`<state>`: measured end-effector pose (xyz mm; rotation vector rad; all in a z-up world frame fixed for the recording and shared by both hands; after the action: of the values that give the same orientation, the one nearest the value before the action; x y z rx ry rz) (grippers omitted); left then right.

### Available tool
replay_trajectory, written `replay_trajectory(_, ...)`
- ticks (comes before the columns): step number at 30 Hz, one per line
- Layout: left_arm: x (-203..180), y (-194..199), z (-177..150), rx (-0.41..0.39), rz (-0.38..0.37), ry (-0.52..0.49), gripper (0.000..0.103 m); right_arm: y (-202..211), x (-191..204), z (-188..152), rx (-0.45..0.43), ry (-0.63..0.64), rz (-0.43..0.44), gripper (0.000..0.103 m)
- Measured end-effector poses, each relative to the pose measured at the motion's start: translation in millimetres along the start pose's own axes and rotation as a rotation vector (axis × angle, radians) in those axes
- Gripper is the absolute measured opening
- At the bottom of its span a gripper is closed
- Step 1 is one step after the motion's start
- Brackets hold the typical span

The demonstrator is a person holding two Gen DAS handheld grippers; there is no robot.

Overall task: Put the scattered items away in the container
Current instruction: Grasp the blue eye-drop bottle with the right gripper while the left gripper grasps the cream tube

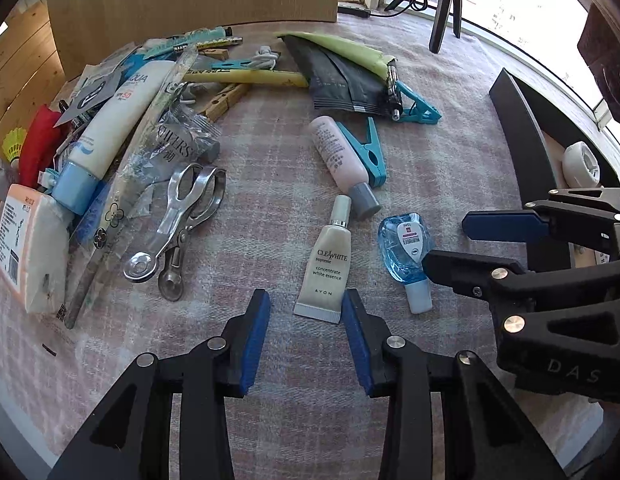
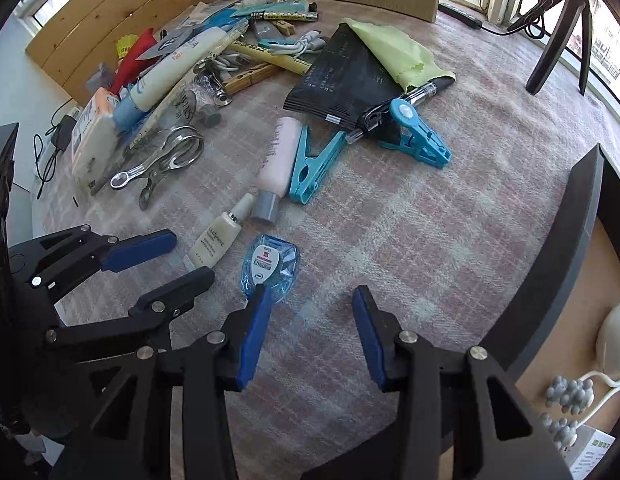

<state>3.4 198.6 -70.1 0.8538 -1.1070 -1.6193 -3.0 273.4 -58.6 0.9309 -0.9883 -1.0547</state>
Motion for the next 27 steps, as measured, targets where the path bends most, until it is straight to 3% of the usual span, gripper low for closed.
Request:
replay_trajectory(4,10,-1,5,0.0,-0.01,-0.008,0.036,-4,5,3,0.014,-0.037,0.056,0.043)
replay_trajectory(11,-8,-9,12,-0.007,-0.026,-0.108,0.041,-12,15,10,0.024,-0.02,0.01,0.043)
replay_trajectory(13,-16,-16,18,-0.006,-0.023,-0.139,0.041,-14,16,11,0.028,0.003,-0.021,0.04)
replay_trajectory(15,-22,-18,24,-0.023,-0.025,-0.169,0.041,-14,14,11,0.041,0.019,-0.059,0.024)
replay_trajectory(16,-24,-19,26,-0.023,-0.036,-0.174,0.041,-14,11,11,0.048,0.017,-0.069,0.021)
replay_trajectory(17,-26,-21,29,-0.025,-0.044,-0.177,0.04,-14,8,11,0.052,0.01,-0.064,0.02)
replay_trajectory(20,-29,-25,38,-0.037,-0.062,-0.174,0.022,-11,0,10,0.052,-0.029,-0.047,0.018)
replay_trajectory(27,-23,-20,35,-0.035,-0.127,-0.113,0.021,3,-16,3,0.027,-0.105,-0.029,0.018)
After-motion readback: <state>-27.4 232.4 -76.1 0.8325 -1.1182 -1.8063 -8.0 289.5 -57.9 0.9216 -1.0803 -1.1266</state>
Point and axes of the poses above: each gripper's, at about its wrist camera, not at the fingertips, and y roughly against the way its jaws point, x to its left, z to its top, the point moved 9 cm from there along -y, roughly the way its jaws point
